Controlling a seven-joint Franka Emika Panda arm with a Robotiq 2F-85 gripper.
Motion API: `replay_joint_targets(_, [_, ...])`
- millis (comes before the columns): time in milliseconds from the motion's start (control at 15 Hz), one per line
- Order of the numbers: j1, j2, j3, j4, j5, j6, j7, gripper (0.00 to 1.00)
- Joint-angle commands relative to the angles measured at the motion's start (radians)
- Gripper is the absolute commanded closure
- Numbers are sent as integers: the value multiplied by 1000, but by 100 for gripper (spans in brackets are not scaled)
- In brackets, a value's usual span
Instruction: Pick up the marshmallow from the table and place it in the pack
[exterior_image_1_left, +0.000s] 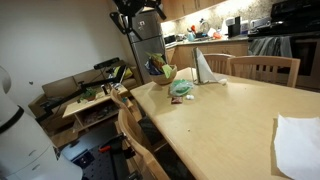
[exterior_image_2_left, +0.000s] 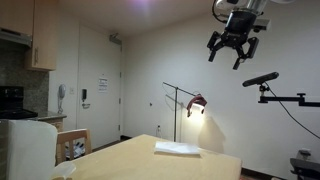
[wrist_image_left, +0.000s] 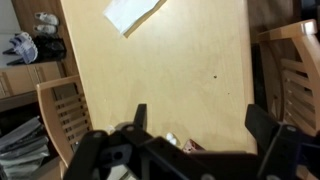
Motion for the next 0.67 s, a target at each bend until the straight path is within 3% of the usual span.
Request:
replay_joint_targets(0, [27,-19,-13,-12,2,103,-155,0])
replay_joint_targets(400, [59,-8,-102,-51,34,372,-449,0])
replay_joint_targets(600, [188,20,-226,-47,183,468,-595,0])
